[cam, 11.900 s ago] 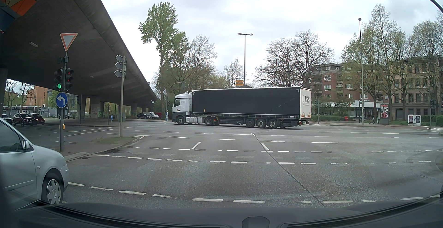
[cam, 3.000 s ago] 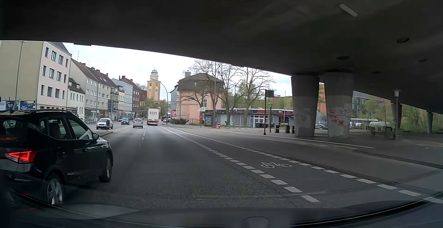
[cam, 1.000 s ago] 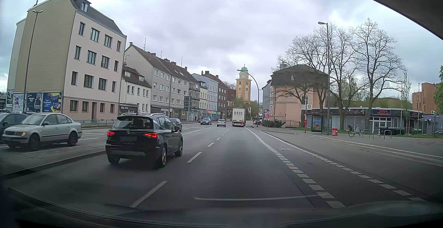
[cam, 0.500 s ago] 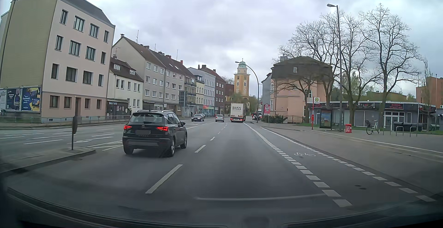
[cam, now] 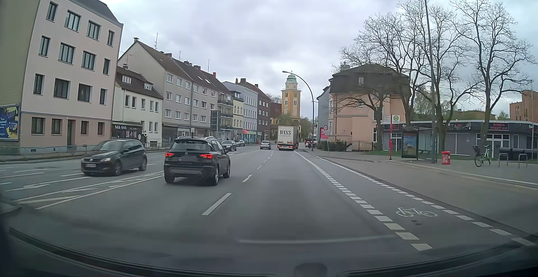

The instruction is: Follow the waypoints while adhering to traffic rules and regulations

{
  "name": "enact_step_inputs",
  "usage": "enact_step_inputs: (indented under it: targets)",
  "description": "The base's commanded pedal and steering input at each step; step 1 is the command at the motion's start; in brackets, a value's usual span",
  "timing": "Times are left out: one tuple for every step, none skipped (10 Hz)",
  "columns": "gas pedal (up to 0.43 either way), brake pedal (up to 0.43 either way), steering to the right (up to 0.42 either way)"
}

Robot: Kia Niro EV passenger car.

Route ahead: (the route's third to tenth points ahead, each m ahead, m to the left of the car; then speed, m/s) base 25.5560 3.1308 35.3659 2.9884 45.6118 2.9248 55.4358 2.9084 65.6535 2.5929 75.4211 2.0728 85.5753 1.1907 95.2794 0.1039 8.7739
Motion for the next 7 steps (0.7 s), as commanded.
enact_step_inputs:
  targets:
    - [0.118,0.000,0.004]
    - [0.118,0.000,0.003]
    - [0.110,0.006,0.003]
    - [0.087,0.000,0.003]
    - [0.087,0.000,0.001]
    - [0.087,0.000,0.001]
    - [0.087,0.006,0.001]
